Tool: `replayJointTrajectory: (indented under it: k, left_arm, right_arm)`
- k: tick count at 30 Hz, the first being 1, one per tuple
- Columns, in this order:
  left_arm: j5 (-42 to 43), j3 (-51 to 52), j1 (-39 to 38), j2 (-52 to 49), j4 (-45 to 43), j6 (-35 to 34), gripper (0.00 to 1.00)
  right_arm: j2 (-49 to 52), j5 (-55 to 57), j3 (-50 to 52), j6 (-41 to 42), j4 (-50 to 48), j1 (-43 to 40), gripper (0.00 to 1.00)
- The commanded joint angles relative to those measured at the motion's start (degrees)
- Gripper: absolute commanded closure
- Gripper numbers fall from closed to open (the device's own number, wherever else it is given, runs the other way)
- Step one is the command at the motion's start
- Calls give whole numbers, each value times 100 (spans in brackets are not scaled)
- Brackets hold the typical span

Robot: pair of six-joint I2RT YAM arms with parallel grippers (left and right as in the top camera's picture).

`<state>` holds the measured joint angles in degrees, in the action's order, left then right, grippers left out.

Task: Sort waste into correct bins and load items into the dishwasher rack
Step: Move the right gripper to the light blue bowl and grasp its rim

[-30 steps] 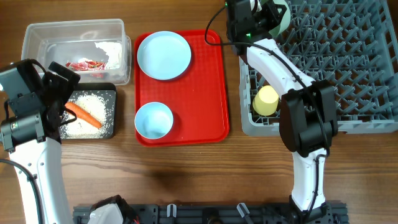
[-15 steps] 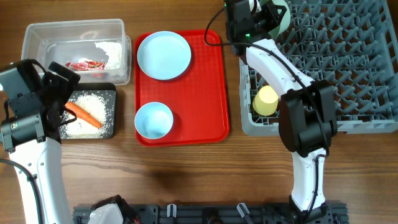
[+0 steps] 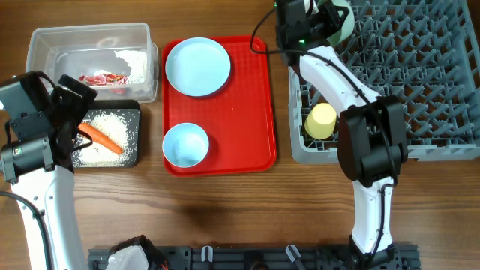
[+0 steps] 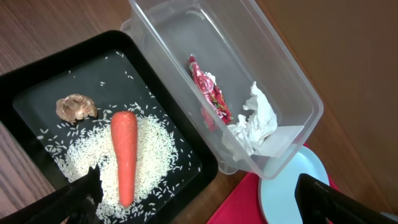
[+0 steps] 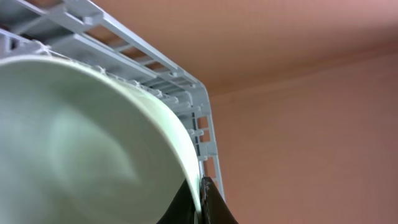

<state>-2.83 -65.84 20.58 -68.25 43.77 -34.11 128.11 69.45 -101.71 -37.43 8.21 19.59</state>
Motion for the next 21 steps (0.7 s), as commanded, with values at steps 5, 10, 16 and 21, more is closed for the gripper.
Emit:
replayJointTrajectory:
  k: [5, 10, 16, 21]
  left_arm:
    - [68, -37, -22, 22, 7, 87, 0]
    - [68, -37, -22, 22, 4, 87, 0]
    - [68, -37, -22, 22, 4, 87, 0]
    - [68, -37, -22, 22, 7, 87, 0]
  right_arm:
    - [179, -273, 4, 31, 269, 160, 96]
    - [179, -369, 4, -7, 597, 470, 89]
    - [179, -345, 4, -11, 649, 767, 53]
    - [177, -323, 4, -15, 647, 986, 7]
